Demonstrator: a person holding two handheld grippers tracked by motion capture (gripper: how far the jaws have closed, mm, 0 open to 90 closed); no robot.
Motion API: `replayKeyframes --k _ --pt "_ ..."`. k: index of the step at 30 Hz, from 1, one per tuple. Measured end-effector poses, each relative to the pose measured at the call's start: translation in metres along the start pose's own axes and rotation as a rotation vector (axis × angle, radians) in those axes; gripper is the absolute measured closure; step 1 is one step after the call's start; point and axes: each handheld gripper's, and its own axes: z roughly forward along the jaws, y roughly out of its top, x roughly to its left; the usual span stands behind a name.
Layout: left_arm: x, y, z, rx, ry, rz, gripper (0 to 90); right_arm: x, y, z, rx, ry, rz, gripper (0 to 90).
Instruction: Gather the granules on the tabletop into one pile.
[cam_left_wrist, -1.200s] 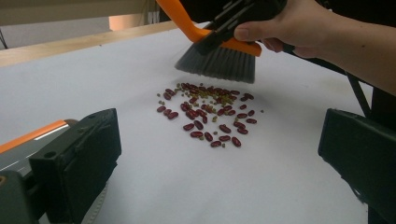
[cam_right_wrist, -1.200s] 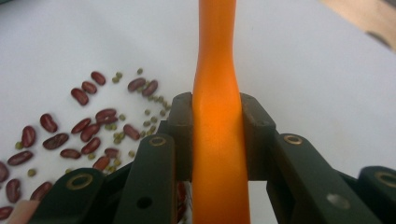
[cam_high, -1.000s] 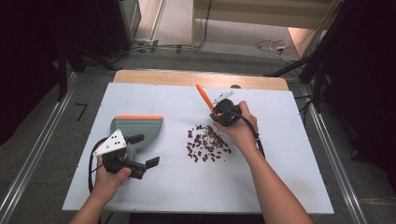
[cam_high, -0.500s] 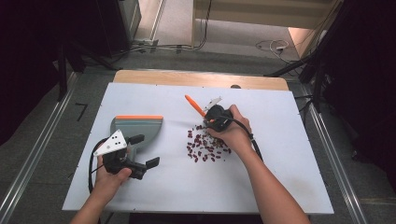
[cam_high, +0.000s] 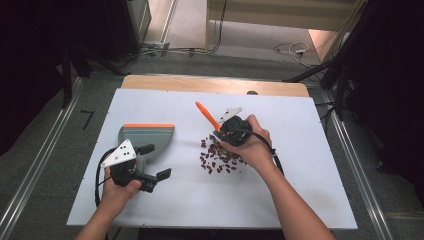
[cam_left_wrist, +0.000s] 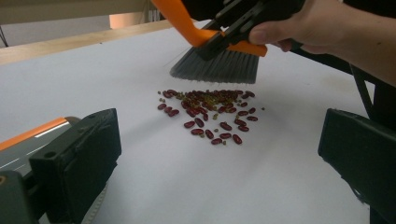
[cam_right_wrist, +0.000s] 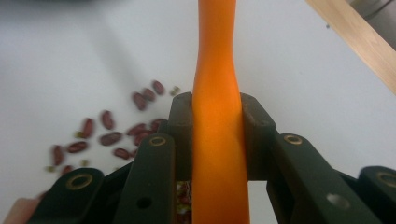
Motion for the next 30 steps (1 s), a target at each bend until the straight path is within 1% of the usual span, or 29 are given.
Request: replayKeyframes --k 1,2,3,5,6,7,8,9,11,12,13,14,15,17,18,19,20,21,22,24,25,27,30 --pt "0.0 0.0 0.0 0.0 0.0 -0.002 0.0 0.0 0.0 0.0 0.0 0.0 0.0 68.8" --pt "0.0 0.0 0.001 0.0 0.001 -0.001 0.0 0.007 0.003 -0.008 -0.015 0.034 -0.002 68.7" --pt "0.0 0.0 0.001 0.001 0.002 -0.001 0.0 0.01 0.004 -0.011 -0.017 0.065 0.014 68.8" --pt "0.0 0.0 0.0 0.003 0.003 0.003 0.0 0.017 0.006 -0.014 -0.026 0.162 0.055 68.8" --pt "0.0 0.0 0.0 0.003 0.005 0.003 0.0 0.02 0.006 -0.015 -0.031 0.197 0.079 68.8" --pt "-0.001 0.0 -0.001 0.001 0.004 0.001 0.0 0.02 0.006 -0.015 -0.031 0.197 0.079 68.8" --pt "-0.001 0.0 -0.001 -0.002 0.003 0.0 0.0 0.029 0.005 -0.013 -0.025 0.24 0.093 68.7" --pt "-0.001 0.0 -0.001 -0.004 0.004 -0.001 0.0 0.034 0.004 -0.012 -0.017 0.261 0.097 68.7" --pt "0.0 0.0 -0.002 -0.004 0.006 0.0 0.0 0.042 0.003 -0.006 0.003 0.307 0.123 68.7" --pt "0.0 0.0 -0.002 -0.004 0.007 -0.001 0.0 0.042 0.003 -0.006 0.003 0.307 0.123 68.7" --pt "0.0 -0.001 -0.002 -0.003 0.008 -0.001 0.0 0.049 0.001 0.001 0.011 0.359 0.148 68.7" --pt "0.0 -0.001 -0.002 0.0 0.009 0.002 0.0 0.051 0.001 0.005 0.014 0.381 0.161 68.7" --pt "0.0 -0.001 -0.002 0.002 0.011 0.005 0.0 0.051 0.001 0.005 0.014 0.381 0.161 68.7" --pt "0.0 -0.001 -0.002 0.004 0.013 0.011 0.0 0.055 0.0 0.011 0.023 0.421 0.18 68.7" --pt "-0.001 -0.001 -0.002 0.003 0.012 0.011 0.0 0.056 -0.001 0.015 0.03 0.432 0.186 68.8" --pt "-0.001 -0.002 -0.002 0.001 0.01 0.011 0.0 0.056 -0.001 0.018 0.039 0.431 0.179 68.8" --pt "-0.001 -0.002 -0.002 0.001 0.01 0.01 0.0 0.055 -0.001 0.021 0.049 0.417 0.18 68.8" --pt "-0.001 -0.002 -0.001 0.002 0.009 0.008 0.0 0.053 -0.002 0.023 0.046 0.409 0.193 68.8" --pt "-0.001 -0.002 -0.001 0.003 0.008 0.007 0.0 0.048 -0.002 0.025 0.05 0.415 0.213 68.7" --pt "-0.001 -0.003 -0.001 0.006 0.007 0.009 0.0 0.041 -0.004 0.027 0.057 0.395 0.227 68.7" --pt "-0.001 -0.003 -0.001 0.005 0.007 0.009 0.0 0.037 -0.005 0.029 0.055 0.404 0.237 68.6" --pt "-0.001 -0.003 -0.002 0.005 0.009 0.008 0.0 0.031 -0.007 0.029 0.058 0.38 0.251 68.6" --pt "-0.001 -0.002 -0.002 0.004 0.01 0.009 0.0 0.019 -0.011 0.029 0.059 0.363 0.271 68.5"
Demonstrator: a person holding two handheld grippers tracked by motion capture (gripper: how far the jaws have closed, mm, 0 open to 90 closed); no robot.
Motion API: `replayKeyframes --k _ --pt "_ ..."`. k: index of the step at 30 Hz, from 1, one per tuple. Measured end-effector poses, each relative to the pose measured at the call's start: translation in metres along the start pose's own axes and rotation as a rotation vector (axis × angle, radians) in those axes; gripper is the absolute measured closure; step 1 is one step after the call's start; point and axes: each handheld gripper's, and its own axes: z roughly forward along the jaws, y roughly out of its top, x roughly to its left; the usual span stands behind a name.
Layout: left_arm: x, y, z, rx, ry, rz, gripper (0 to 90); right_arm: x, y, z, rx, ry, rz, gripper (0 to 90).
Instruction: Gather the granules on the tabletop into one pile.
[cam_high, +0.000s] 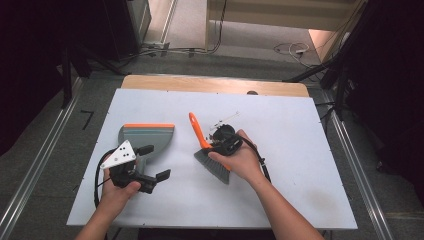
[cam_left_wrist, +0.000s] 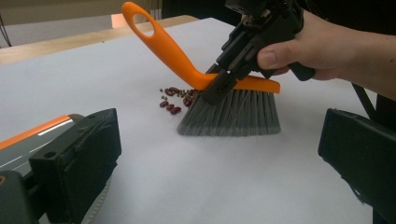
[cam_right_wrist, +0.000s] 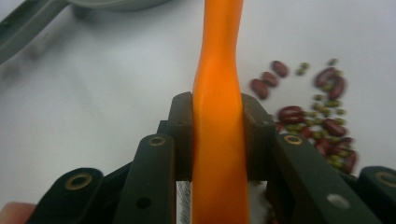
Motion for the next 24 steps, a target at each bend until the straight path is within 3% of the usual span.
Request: replayKeyframes --k 4,11,14,19,21,24 --pt "0.0 0.0 0.0 -0.001 0.001 -0.001 0.0 -0.023 -0.003 -0.005 -0.019 -0.01 0.06 68.4" --pt "0.001 0.0 -0.001 -0.002 0.001 -0.004 0.0 -0.04 -0.006 -0.012 -0.035 -0.046 0.107 68.4" --pt "0.001 0.0 -0.001 -0.002 0.001 -0.003 0.0 -0.046 -0.006 -0.014 -0.029 -0.022 0.143 68.4" --pt "0.001 0.0 0.0 -0.003 0.003 -0.004 0.0 -0.043 -0.003 -0.021 -0.06 -0.002 0.149 68.8" --pt "0.001 0.0 0.001 0.0 0.003 -0.004 0.0 -0.041 0.002 -0.022 -0.096 0.041 0.18 68.8" --pt "0.0 0.001 0.001 0.001 0.002 -0.001 0.0 -0.034 0.015 -0.018 -0.112 0.032 0.189 68.8"
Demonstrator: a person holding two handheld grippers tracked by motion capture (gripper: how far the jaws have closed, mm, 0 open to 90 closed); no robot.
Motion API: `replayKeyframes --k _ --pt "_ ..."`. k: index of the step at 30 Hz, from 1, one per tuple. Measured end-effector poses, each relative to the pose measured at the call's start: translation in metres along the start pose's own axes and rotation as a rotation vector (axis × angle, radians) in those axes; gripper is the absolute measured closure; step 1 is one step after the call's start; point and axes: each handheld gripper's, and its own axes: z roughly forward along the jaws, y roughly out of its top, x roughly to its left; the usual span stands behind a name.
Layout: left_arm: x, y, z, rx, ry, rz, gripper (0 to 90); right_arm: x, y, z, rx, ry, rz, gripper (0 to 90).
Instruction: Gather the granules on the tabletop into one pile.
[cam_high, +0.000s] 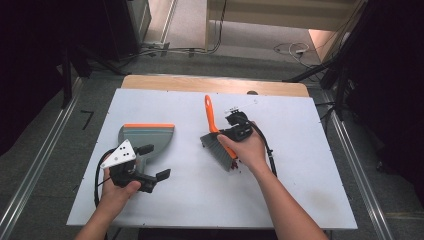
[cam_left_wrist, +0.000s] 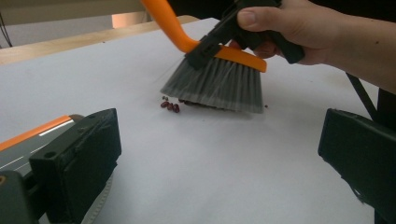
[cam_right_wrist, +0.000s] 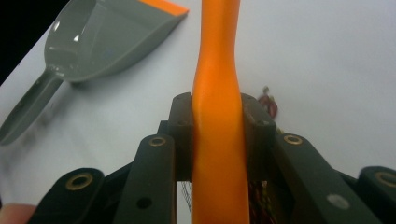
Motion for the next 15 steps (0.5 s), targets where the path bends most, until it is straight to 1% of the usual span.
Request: replayKeyframes --k 2,4,5,6,7,8,9,10,11,12,13,14,15 --pt "0.0 0.0 0.0 -0.003 -0.001 0.0 0.0 0.006 0.008 0.009 0.0 -0.005 0.005 68.8" --pt "0.0 -0.001 -0.001 -0.005 -0.002 -0.002 0.0 0.009 0.015 0.021 0.002 -0.001 0.033 68.8" --pt "0.001 -0.001 -0.002 -0.003 -0.001 -0.003 0.0 0.01 0.017 0.027 0.002 0.011 0.059 68.8" --pt "0.001 -0.001 -0.002 -0.004 0.0 -0.003 0.0 0.01 0.019 0.033 0.004 0.017 0.074 68.8" --pt "0.001 -0.001 -0.002 -0.006 0.0 -0.002 0.0 0.009 0.022 0.043 -0.008 0.006 0.098 68.8" --pt "0.002 -0.001 -0.002 -0.008 -0.001 -0.003 0.0 0.009 0.022 0.043 -0.008 0.006 0.098 68.8" --pt "0.002 -0.001 -0.003 -0.009 -0.001 -0.002 0.0 0.006 0.024 0.05 -0.035 -0.019 0.128 68.8" --pt "0.002 -0.001 -0.003 -0.008 -0.001 -0.002 0.0 0.006 0.024 0.05 -0.035 -0.019 0.128 68.8" --pt "0.002 -0.001 -0.003 -0.008 -0.001 -0.002 0.0 0.003 0.024 0.051 -0.043 -0.035 0.144 68.7" --pt "0.002 -0.001 -0.003 -0.008 -0.002 -0.003 0.0 -0.002 0.024 0.053 -0.047 -0.04 0.186 68.6" --pt "0.002 -0.001 -0.002 -0.007 -0.002 -0.003 0.0 -0.005 0.024 0.052 -0.044 -0.057 0.194 68.6" --pt "0.002 -0.001 -0.002 -0.007 -0.003 -0.003 0.0 -0.005 0.024 0.052 -0.044 -0.057 0.194 68.6" --pt "0.002 -0.001 -0.002 -0.006 -0.003 -0.004 0.0 -0.007 0.023 0.051 -0.044 -0.067 0.204 68.5"
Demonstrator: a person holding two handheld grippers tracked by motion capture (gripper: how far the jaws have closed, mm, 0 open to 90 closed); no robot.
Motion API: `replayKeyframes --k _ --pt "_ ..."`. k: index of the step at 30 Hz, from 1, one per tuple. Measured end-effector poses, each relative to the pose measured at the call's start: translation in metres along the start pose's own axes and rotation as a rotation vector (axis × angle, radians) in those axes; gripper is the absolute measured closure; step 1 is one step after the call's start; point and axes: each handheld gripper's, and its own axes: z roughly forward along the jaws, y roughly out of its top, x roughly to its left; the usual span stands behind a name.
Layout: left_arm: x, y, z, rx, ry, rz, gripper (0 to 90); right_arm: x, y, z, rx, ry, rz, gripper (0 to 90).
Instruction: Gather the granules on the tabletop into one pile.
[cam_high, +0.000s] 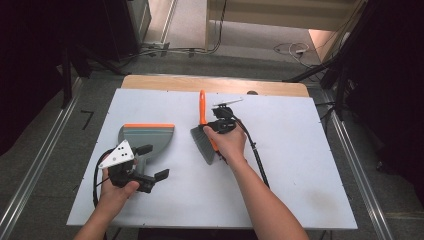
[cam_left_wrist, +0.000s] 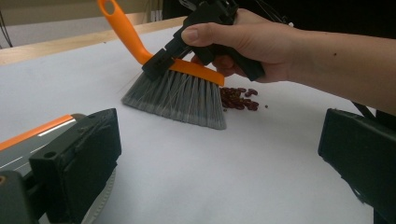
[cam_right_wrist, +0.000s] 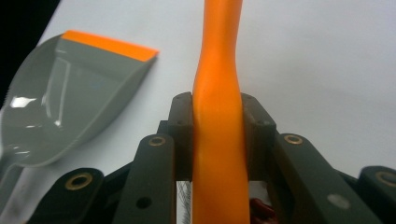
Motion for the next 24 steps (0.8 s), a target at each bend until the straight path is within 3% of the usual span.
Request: replayKeyframes --k 2,9,24 --pt "0.0 0.0 0.001 0.006 0.0 0.003 0.0 -0.005 -0.002 -0.004 -0.012 -0.032 0.036 68.5" --pt "-0.001 -0.001 0.003 0.014 0.0 0.006 0.0 -0.022 -0.012 -0.016 -0.03 -0.058 0.105 68.0" --pt "-0.002 -0.001 0.006 0.019 -0.001 0.005 0.0 -0.051 -0.031 -0.046 -0.054 -0.117 0.153 67.6"
